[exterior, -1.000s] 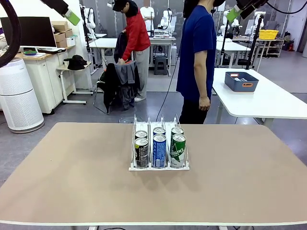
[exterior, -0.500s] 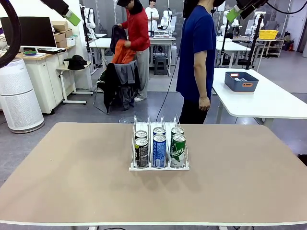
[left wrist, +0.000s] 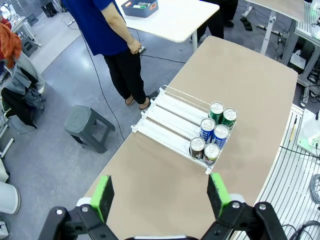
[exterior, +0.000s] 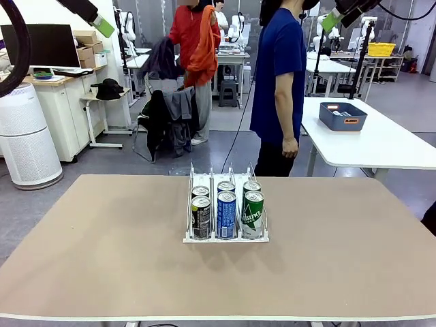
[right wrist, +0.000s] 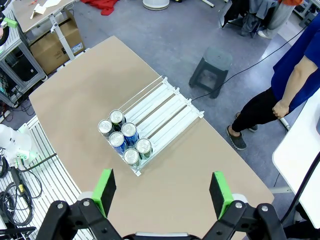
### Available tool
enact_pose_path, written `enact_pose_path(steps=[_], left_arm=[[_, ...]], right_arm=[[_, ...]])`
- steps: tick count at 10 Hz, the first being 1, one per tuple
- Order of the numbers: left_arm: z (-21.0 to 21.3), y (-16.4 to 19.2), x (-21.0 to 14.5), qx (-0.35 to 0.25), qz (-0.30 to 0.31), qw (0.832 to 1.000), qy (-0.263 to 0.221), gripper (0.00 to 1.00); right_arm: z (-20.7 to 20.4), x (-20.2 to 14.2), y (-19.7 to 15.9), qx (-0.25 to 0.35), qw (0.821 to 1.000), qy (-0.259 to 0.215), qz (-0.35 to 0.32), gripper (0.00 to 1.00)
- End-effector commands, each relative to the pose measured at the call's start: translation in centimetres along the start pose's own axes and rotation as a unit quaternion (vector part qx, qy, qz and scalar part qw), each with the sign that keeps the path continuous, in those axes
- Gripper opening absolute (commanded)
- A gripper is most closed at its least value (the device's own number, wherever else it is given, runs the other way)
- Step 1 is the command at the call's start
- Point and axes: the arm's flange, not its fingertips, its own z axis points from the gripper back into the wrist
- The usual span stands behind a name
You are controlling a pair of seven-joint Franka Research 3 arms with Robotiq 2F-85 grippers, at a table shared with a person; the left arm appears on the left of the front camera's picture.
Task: Fill the beverage cans into the dispenser.
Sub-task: Pick up the Ionic drink handed by the human.
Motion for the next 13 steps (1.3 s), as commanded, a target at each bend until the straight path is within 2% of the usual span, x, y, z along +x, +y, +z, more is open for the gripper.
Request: enact_pose_path(steps=[1,5,6,9,11,13], left_arm=[[-0.1,0.1,-0.3,0.0,0.002,1.0,0.002,1.0],[0.0,0.0,0.0,0.0,0.0,1.0,0.0,1.0],[1.2,-0.5,0.2,-0.03,0.017,0.999,-0.009,1.0],[1.7,-0.9,0.7,-0.072,0.022,0.997,-0.021,1.0],[1.2,-1.2,0.8,-0.046,0.022,0.999,0.0,1.0],[1.5,-1.2,0.8,-0.056,0.015,0.998,-0.019,1.0]], right_arm=[[0.0,0.0,0.1,0.008,1.0,-0.006,-0.006,1.0],[0.0,0.0,0.1,0.008,1.0,-0.006,-0.006,1.0],[0.0,0.0,0.1,0.008,1.0,-0.006,-0.006,1.0],[0.0,0.0,0.1,0.008,1.0,-0.006,-0.006,1.0],[0.0,0.0,0.1,0.008,1.0,-0.006,-0.006,1.0],[0.0,0.0,0.1,0.008,1.0,-0.006,-0.006,1.0]])
